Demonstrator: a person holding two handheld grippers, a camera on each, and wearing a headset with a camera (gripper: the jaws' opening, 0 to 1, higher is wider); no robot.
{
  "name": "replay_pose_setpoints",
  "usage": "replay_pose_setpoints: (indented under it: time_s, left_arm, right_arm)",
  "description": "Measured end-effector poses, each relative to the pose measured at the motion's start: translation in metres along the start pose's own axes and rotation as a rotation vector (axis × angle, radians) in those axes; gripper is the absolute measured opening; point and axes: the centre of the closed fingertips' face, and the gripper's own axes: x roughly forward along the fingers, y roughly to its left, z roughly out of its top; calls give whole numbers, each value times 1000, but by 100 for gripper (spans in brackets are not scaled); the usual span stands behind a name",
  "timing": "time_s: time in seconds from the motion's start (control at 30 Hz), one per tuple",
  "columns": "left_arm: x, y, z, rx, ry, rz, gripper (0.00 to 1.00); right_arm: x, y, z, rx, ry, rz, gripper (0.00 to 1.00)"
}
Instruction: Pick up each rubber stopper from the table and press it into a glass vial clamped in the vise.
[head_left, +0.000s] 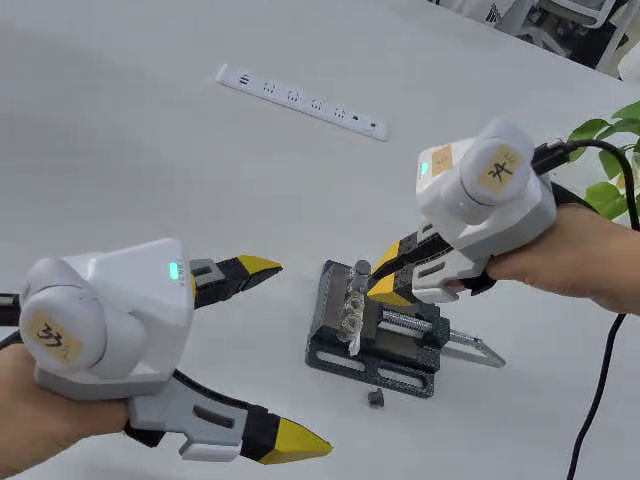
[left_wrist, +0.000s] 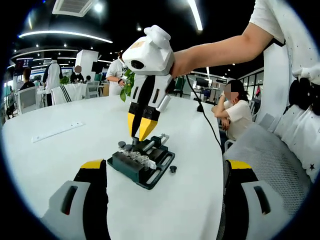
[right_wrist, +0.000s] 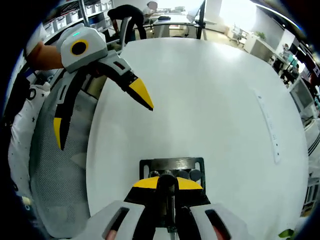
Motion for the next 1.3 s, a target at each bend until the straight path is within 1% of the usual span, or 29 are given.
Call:
replay_pose_setpoints:
  time_s: [0.17, 0.37, 0.43, 0.57, 0.77, 0.87, 1.07, 1.3]
  left_arm:
    - [0, -1, 1, -12, -15, -1, 98]
    - [-2, -2, -1, -17, -18, -6, 98]
    - [-2, -2, -1, -25, -20, -8, 97]
    - [-3, -2, -1, -27, -28, -8, 97]
    - [-6, -2, -2, -32, -36, -7, 96]
    - [-7, -1, -4, -34, -36, -5, 96]
    - [-7, -2, -4, -40, -41, -9, 95]
    - [-7, -1, -8, -42, -39, -12, 94]
  right_arm:
    - [10, -1, -4, -5, 41, 18, 5]
    - [15, 0, -5, -11, 72, 34, 5]
    - [15, 2, -5, -19, 84, 36, 5]
    - [18, -1, -6, -23, 98, 42, 5]
    - [19, 1, -5, -27, 119, 55, 5]
    - [20, 2, -8, -41, 140, 59, 5]
    - [21, 2, -8, -50, 157, 64, 5]
    - [23, 1, -9, -56, 179, 78, 5]
